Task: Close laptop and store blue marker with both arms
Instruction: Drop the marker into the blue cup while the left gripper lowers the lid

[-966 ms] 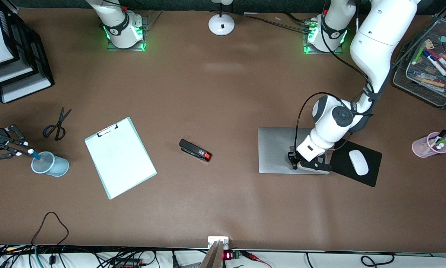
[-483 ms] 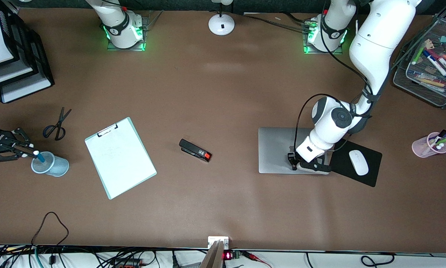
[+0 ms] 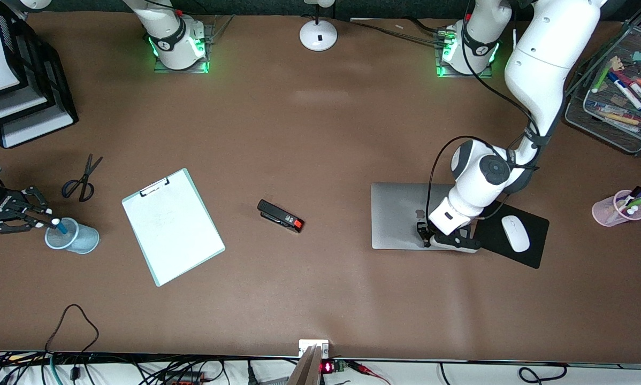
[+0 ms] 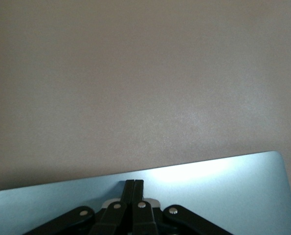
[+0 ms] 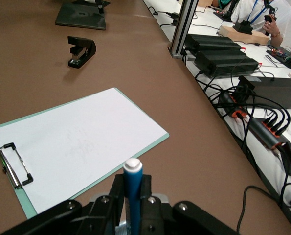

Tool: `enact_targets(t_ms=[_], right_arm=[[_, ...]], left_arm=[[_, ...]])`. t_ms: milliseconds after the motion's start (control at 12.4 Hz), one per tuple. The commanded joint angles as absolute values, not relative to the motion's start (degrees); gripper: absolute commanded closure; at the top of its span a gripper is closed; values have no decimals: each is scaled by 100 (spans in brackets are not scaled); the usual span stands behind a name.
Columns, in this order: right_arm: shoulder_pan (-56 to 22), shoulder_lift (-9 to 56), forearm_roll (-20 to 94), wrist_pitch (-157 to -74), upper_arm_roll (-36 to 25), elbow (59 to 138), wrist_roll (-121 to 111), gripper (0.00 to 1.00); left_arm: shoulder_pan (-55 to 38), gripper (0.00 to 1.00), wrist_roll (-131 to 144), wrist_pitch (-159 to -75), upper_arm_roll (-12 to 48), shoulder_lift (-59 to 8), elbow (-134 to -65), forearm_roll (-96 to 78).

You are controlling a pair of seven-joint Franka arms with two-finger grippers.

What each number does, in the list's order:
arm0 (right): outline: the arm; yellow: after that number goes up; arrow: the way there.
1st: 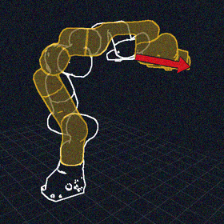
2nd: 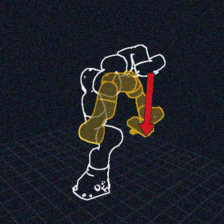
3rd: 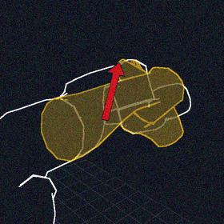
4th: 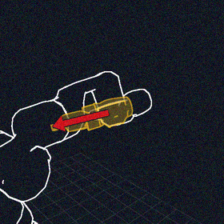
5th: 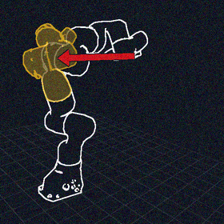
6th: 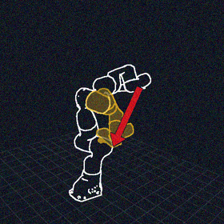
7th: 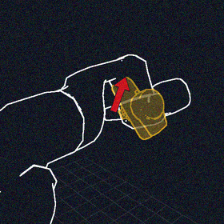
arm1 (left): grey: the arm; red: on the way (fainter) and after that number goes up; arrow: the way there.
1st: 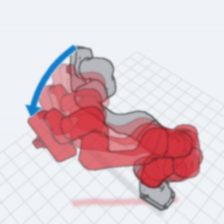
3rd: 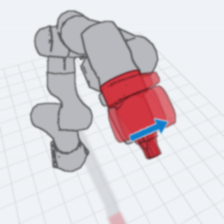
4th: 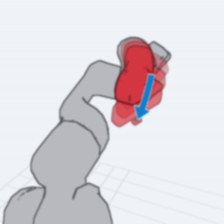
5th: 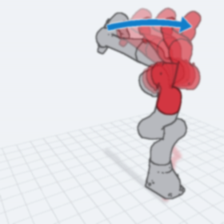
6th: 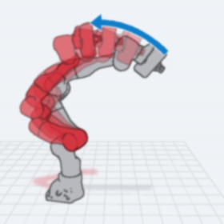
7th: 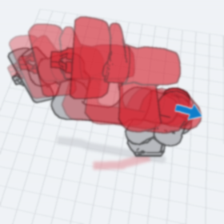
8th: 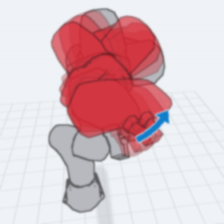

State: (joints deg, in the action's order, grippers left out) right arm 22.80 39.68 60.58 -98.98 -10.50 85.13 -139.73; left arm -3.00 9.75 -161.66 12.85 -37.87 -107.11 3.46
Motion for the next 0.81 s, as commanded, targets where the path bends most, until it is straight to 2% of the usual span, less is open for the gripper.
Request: enact_targets(t_ms=[0, 403, 483, 564, 644, 725], right_arm=[[2391, 4043, 6205, -10037, -993, 8464, -14133, 100], [2408, 4420, 6187, -10037, -993, 7955, -14133, 99], [2426, 4482, 6187, -10037, -993, 7954, -14142, 100], [2426, 4543, 6196, -10037, -993, 7945, -14133, 99], [2426, 4570, 6188, -10037, -993, 7945, -14142, 99], [2426, 4596, 6188, -10037, -993, 7945, -14142, 99]], left_arm=[[-281, 97, 932, -15182, 1266, -3157, -10696, 492], [-281, 94, 862, -12924, 1318, -2347, -10285, 492], [-281, 91, 818, -12468, 1318, -2286, -10057, 492], [-281, 82, 800, -12037, 1318, -2250, -9855, 492], [-281, 57, 774, -11580, 1318, -2224, -9644, 492], [-273, 18, 643, -11323, 1327, -2198, -9555, 483]])
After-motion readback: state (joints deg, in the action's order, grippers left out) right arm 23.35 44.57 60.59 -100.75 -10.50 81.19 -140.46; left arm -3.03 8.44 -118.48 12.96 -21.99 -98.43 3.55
